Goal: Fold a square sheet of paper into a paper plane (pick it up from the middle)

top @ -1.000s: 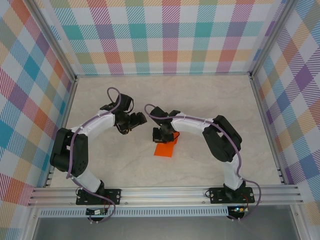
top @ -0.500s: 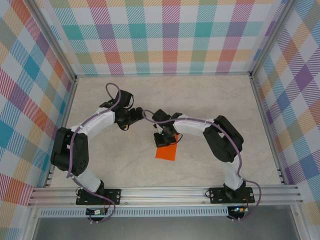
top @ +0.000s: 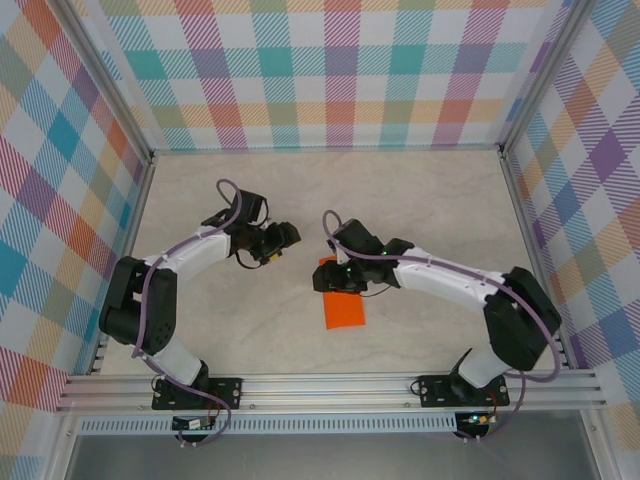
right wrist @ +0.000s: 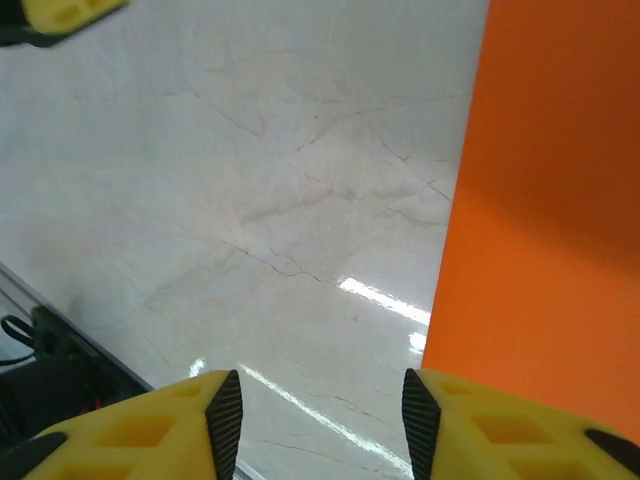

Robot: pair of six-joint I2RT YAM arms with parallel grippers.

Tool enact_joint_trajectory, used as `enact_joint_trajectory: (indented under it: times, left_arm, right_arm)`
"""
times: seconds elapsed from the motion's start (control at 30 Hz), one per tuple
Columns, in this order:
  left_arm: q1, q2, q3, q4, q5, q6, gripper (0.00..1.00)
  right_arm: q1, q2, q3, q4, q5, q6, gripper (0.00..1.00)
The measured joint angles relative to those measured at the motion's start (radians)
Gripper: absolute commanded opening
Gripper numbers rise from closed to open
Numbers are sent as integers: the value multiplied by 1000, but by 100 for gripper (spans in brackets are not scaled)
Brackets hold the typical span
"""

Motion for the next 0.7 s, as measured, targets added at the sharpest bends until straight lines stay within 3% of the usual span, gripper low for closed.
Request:
enact_joint_trajectory:
  times: [0.2, 0.47, 0.7]
  left_arm:
    - [-121, 26, -16, 74, 121, 22, 37]
    - [-246, 86, -92, 160, 149, 11, 14]
    - [-287, 143, -96, 172, 137, 8, 10]
  right_arm:
    - [-70, -128, -171, 55, 49, 151, 68]
    - [-162, -222, -282, 57, 65, 212, 71]
    - [-196, -267, -337, 71, 49, 223, 71]
